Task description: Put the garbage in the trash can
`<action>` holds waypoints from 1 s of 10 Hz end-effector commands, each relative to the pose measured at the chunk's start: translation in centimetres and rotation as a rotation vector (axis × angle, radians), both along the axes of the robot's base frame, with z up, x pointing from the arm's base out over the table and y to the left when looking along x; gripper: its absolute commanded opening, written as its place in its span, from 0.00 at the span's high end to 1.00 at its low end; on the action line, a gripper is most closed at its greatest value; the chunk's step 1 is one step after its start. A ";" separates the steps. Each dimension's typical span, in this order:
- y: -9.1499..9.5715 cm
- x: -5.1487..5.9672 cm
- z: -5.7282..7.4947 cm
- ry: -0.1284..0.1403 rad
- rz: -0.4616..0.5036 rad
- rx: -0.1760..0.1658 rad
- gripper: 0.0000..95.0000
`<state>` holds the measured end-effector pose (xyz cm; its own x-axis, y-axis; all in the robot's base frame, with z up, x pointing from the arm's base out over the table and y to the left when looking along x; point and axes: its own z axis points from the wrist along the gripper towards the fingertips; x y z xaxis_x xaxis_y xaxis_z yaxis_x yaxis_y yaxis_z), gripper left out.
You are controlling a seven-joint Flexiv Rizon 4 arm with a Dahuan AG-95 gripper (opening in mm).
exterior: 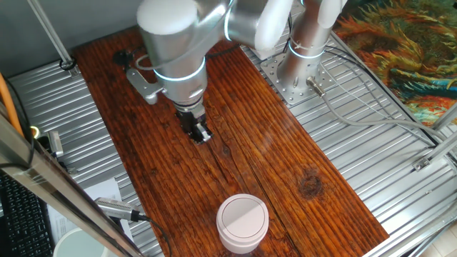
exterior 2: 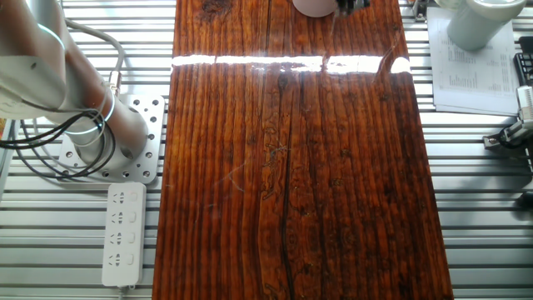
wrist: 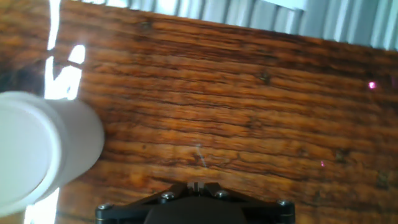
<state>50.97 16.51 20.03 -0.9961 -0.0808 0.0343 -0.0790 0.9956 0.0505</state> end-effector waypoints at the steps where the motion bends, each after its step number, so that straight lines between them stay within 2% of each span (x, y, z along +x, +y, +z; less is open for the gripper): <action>1: -5.2 0.7 -0.5 0.067 -0.051 0.012 1.00; 2: -8.5 0.9 -0.9 0.062 0.001 0.013 1.00; 3: -10.9 0.8 -1.2 0.060 0.046 0.014 1.00; 6: -15.6 -0.3 -1.1 0.056 0.152 -0.001 1.00; 8: -16.4 -0.6 -0.8 0.053 0.197 -0.024 1.00; 9: -16.2 -0.4 -0.6 0.052 0.191 -0.035 1.00; 10: -15.8 0.1 -0.2 0.063 0.175 -0.052 1.00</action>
